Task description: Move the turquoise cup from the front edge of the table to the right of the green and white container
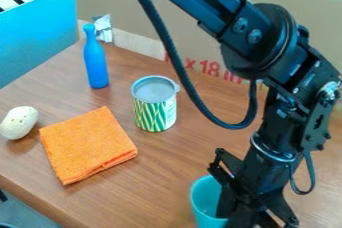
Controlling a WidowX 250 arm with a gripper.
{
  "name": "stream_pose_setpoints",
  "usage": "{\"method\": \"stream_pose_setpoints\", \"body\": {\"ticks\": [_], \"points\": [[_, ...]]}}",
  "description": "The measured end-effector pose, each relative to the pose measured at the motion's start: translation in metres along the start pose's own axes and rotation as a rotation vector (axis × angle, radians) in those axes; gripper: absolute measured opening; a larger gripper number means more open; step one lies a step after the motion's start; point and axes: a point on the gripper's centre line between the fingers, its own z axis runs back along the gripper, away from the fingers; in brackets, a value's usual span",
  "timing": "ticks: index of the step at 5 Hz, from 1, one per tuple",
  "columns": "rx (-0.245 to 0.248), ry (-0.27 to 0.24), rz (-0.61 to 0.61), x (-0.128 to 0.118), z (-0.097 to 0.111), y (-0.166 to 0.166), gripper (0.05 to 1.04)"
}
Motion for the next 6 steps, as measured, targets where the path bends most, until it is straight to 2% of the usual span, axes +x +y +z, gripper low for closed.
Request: {"method": "stream_pose_setpoints", "body": {"ticks": [1, 2, 3, 4, 5, 6], "points": [[-0.004, -0.052, -0.107, 0.014, 0.014, 0.008, 0.117], [0.017, -0.110, -0.148, 0.036, 0.045, 0.021, 0.117], [0.073, -0.104, -0.183, 0.064, 0.054, 0.036, 0.117], [0.108, -0.102, -0.193, 0.095, 0.058, 0.057, 0.117], [0.100, -0.043, -0.190, 0.122, 0.041, 0.077, 0.117], [0.089, 0.004, -0.166, 0.133, 0.035, 0.088, 0.117]]}}
